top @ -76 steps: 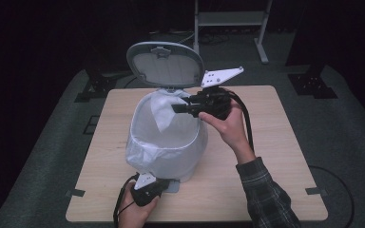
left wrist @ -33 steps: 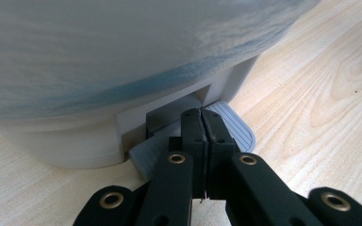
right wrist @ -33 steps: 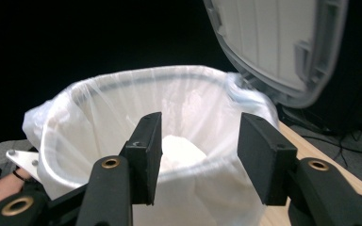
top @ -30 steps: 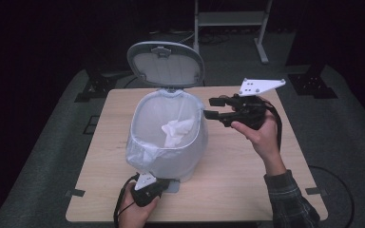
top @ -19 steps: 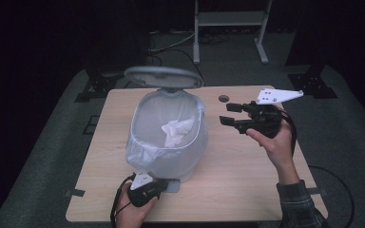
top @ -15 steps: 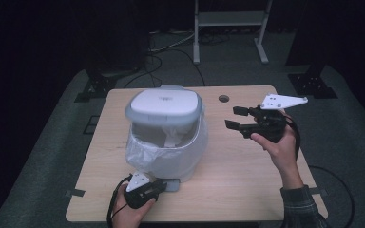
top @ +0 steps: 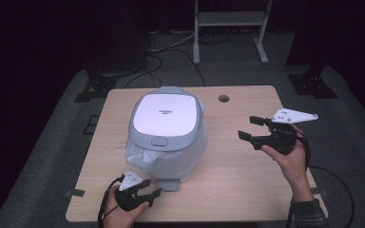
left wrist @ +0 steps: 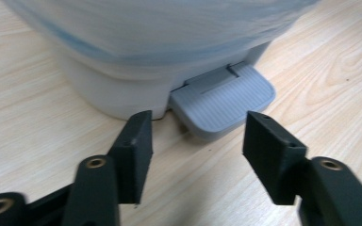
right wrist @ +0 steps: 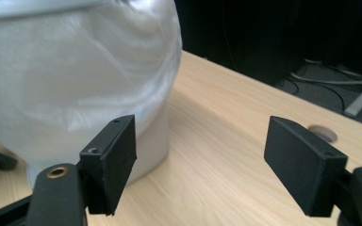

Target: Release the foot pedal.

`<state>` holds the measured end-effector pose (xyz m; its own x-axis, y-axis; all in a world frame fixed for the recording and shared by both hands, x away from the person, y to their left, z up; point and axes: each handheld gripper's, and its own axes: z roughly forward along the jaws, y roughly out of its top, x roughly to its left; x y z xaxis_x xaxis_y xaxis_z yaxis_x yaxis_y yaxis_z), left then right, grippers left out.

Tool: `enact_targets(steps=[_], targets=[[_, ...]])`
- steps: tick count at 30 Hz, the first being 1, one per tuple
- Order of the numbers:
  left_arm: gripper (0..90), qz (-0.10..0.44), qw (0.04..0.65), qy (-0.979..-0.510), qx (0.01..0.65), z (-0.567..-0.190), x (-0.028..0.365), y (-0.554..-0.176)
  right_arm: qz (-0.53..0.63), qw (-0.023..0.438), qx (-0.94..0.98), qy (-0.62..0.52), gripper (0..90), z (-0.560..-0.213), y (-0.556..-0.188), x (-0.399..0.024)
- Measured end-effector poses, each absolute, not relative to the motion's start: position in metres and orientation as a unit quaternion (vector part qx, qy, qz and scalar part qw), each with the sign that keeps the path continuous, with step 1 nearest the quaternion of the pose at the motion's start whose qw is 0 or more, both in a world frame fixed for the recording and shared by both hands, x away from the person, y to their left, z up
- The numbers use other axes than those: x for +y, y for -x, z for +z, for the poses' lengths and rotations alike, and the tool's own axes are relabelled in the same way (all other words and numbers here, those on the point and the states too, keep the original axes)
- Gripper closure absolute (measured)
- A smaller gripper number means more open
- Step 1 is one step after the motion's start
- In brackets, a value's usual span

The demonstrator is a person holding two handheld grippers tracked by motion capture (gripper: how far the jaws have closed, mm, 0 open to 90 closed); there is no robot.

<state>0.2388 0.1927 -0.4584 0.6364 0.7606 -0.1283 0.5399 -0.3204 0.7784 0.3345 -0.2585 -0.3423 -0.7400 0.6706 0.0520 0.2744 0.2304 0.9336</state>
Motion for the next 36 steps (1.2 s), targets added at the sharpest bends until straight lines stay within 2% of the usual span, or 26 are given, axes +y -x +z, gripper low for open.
enact_targets(steps=[5, 16, 36], targets=[[27.9, 0.151, 0.404, -0.805, 0.407, -0.457, 0.202, -0.241, 0.526, 0.196, 0.759, -0.331, 17.8, -0.357, -0.330, -0.269], [10.1, 0.158, 0.401, -0.808, 0.401, -0.459, 0.224, -0.249, 0.502, 0.210, 0.752, -0.373, 12.9, -0.387, -0.316, -0.287], [9.0, 0.179, 0.357, -0.815, 0.421, -0.473, 0.254, -0.263, 0.440, 0.212, 0.753, -0.441, 12.7, -0.448, -0.288, -0.317]])
